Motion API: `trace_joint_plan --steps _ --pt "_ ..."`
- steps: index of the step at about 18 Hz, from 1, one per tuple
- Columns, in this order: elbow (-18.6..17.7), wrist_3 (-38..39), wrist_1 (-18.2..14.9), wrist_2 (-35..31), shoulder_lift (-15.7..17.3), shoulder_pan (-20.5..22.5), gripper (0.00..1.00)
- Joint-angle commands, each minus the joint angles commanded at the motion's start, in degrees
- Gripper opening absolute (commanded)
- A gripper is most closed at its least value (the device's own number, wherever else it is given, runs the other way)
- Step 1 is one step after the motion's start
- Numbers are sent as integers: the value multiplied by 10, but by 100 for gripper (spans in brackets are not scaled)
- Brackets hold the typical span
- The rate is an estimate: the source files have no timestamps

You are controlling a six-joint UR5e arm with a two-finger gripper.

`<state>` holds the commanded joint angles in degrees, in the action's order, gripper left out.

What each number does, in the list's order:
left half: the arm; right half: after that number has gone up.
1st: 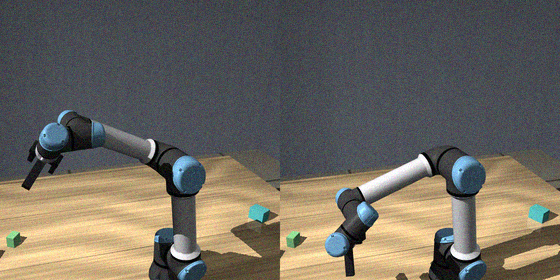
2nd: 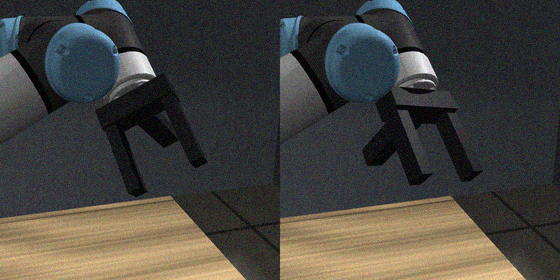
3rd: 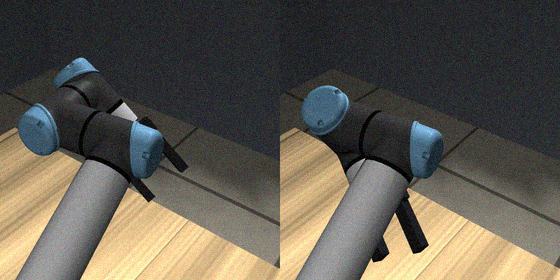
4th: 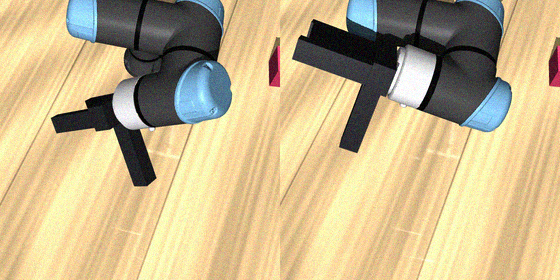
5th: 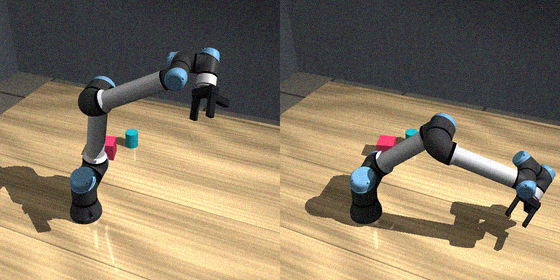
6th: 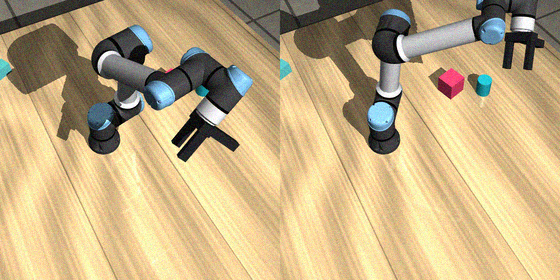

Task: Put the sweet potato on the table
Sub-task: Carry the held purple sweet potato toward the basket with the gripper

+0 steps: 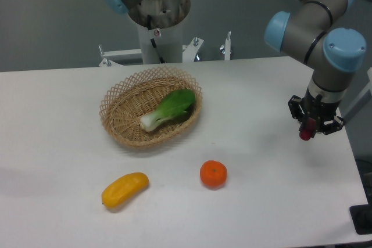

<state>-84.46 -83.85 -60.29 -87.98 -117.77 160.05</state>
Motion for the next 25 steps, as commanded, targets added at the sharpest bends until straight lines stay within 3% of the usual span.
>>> trace_joint_plan --steps 9,15,18,23,25 --pt "-8 11 0 -3 -2 -7 8" --pt "-47 118 8 -2 3 -30 8" --pt "-93 180 40 -2 18 -46 7" --pt "-188 179 74 -2 64 -48 7" --pt "-209 178 90 -2 70 -48 8"
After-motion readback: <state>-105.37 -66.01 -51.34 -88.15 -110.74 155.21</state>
